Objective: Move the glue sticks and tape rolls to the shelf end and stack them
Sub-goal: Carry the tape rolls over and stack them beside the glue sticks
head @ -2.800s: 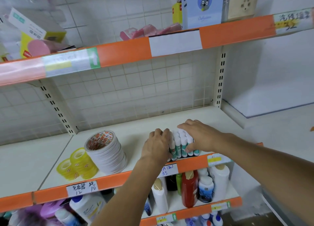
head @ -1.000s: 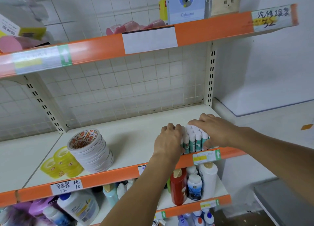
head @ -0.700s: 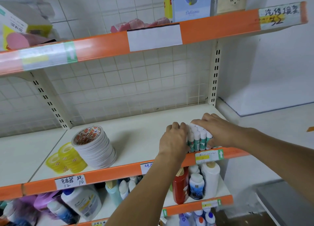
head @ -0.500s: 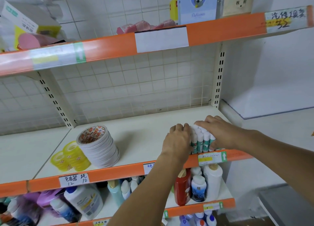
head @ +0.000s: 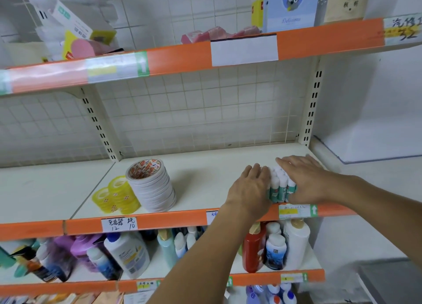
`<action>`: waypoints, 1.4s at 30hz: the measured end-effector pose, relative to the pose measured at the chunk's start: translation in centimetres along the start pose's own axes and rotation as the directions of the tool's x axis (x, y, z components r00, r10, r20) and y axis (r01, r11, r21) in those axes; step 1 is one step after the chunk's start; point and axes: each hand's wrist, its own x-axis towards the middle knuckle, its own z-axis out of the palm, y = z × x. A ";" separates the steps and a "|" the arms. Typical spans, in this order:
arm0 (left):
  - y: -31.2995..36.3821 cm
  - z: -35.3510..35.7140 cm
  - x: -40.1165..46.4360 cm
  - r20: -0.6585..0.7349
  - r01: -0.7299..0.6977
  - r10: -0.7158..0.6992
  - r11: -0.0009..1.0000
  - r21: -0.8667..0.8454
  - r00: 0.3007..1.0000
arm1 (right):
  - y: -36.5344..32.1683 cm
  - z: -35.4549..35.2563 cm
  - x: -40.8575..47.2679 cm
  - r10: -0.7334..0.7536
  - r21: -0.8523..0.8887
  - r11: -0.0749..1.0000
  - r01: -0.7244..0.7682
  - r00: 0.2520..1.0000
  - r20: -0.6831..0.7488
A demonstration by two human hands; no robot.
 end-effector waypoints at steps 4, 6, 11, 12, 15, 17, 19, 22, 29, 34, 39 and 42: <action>-1.3 -1.2 -1.6 -0.022 0.062 -0.061 0.996 0.066 0.998 | -2.6 -1.7 0.0 -0.064 -0.012 0.998 0.064 0.998 -0.014; -2.3 -1.9 -2.8 -0.035 0.109 -0.106 0.986 0.124 0.994 | -4.4 -2.3 0.2 -0.122 -0.013 0.992 0.122 0.992 -0.025; -5.3 -3.3 -7.0 -0.039 0.257 -0.254 0.942 0.217 0.966 | -9.8 -2.9 0.9 -0.272 -0.011 0.962 0.271 0.960 -0.061; -5.8 -3.7 -7.9 -0.051 0.286 -0.282 0.930 0.231 0.958 | -10.8 -3.0 1.0 -0.298 -0.006 0.954 0.298 0.952 -0.069; -7.4 -5.7 -10.5 -0.110 0.353 -0.336 0.896 0.270 0.935 | -13.6 -3.5 1.6 -0.373 0.008 0.927 0.376 0.921 -0.112; -8.6 -7.5 -12.2 -0.165 0.413 -0.380 0.866 0.283 0.910 | -15.4 -4.0 2.0 -0.419 0.007 0.906 0.423 0.898 -0.131; -9.9 -8.9 -14.1 -0.213 0.482 -0.435 0.826 0.292 0.875 | -17.5 -4.6 2.3 -0.466 -0.013 0.883 0.469 0.873 -0.143; -11.7 -10.6 -17.1 -0.244 0.566 -0.511 0.760 0.319 0.824 | -21.0 -5.6 2.5 -0.539 -0.031 0.840 0.541 0.827 -0.160; -16.5 -13.6 -23.8 -0.272 0.724 -0.673 0.606 0.330 0.688 | -30.0 -6.6 4.5 -0.675 -0.092 0.734 0.673 0.709 -0.205; -20.5 -15.3 -28.2 -0.258 0.786 -0.749 0.533 0.313 0.611 | -37.0 -7.1 5.3 -0.749 -0.109 0.659 0.744 0.637 -0.180; -25.5 -16.3 -32.2 -0.258 0.824 -0.791 0.479 0.301 0.554 | -45.4 -7.4 6.9 -0.803 -0.120 0.594 0.796 0.577 -0.146; -29.0 -17.2 -34.9 -0.276 0.847 -0.808 0.447 0.288 0.520 | -51.0 -7.0 8.1 -0.826 -0.115 0.561 0.819 0.547 -0.134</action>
